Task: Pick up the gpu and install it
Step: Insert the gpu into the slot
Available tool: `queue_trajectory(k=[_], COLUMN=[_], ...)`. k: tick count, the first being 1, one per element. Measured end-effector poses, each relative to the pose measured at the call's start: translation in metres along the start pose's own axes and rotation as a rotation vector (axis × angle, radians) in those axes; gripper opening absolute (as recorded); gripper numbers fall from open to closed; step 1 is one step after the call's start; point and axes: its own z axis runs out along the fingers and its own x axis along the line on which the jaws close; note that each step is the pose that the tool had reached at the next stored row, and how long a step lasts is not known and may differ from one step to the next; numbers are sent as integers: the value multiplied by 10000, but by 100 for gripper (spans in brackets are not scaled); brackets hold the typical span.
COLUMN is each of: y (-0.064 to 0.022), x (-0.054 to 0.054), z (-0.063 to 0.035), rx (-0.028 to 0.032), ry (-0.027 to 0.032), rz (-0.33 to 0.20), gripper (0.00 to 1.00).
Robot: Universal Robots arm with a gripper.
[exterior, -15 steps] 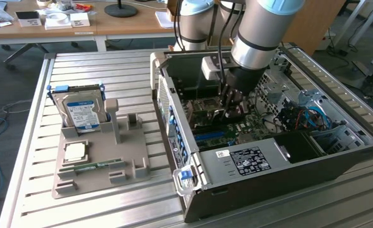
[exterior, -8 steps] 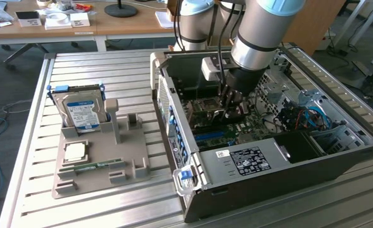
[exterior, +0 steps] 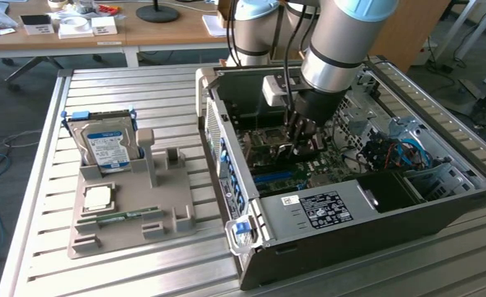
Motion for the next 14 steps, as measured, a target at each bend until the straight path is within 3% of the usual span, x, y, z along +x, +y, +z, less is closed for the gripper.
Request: queue_trajectory(k=[14], y=[45], x=[32], z=[-2], rx=[3], ry=[0], rz=[-1], gripper=[27])
